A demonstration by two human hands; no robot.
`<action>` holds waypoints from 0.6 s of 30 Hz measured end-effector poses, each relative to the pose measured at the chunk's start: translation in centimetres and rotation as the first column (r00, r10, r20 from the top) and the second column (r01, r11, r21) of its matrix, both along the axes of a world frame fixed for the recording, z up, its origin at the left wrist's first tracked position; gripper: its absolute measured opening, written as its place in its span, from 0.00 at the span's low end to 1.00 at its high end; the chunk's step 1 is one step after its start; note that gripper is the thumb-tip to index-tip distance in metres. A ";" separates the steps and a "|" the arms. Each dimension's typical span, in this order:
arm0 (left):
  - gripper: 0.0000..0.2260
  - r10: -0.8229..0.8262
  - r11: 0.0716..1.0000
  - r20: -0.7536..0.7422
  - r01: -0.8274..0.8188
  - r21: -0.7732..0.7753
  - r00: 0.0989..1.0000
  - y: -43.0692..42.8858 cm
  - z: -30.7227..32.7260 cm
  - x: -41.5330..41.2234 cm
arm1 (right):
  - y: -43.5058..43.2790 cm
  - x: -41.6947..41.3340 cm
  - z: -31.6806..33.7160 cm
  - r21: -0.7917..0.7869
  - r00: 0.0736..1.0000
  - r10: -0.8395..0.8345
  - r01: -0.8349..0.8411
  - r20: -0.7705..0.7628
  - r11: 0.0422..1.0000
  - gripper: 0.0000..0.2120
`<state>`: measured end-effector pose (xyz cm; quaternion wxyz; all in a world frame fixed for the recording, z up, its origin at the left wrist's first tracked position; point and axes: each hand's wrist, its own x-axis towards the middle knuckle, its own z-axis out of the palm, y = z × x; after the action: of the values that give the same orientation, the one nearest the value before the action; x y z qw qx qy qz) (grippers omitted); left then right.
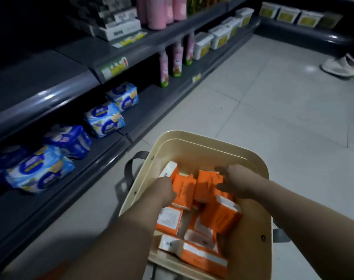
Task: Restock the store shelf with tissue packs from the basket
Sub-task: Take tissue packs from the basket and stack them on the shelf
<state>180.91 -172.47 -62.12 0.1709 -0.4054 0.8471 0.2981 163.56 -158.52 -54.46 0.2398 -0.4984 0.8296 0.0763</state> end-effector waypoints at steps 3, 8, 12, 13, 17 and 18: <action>0.12 0.117 0.987 0.047 -0.121 0.105 0.992 -0.1 -3.4 -1.5 | 0.8 -0.9 -2.5 -0.010 0.996 -0.040 0.041 0.078 0.999 0.24; 0.16 0.250 0.930 0.078 -0.262 0.258 0.965 0.7 -7.4 -2.5 | 1.2 -2.4 -4.6 -0.007 0.993 -0.043 0.044 0.114 0.999 0.17; 0.23 0.302 0.894 0.091 -0.315 0.319 0.949 1.6 -9.0 -3.1 | 1.0 -3.1 -5.6 0.085 0.992 -0.069 0.061 0.105 0.995 0.25; 0.23 0.297 0.896 0.099 -0.313 0.314 0.950 1.8 -8.9 -3.2 | 1.0 -3.1 -5.7 0.112 0.991 -0.077 0.065 0.109 0.992 0.26; 0.23 0.292 0.894 0.067 -0.297 0.335 0.954 1.8 -7.6 -3.4 | 1.5 -2.7 -6.3 0.196 0.981 -0.119 0.088 0.152 0.977 0.26; 0.23 0.280 0.905 0.044 -0.279 0.320 0.959 1.5 -6.8 -3.3 | 1.5 -2.3 -6.4 0.213 0.979 -0.127 0.092 0.158 0.973 0.26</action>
<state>177.61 -170.97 -68.89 0.1894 -0.4885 0.7202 0.4549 161.24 -157.00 -60.82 0.3637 -0.4292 0.8201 0.1047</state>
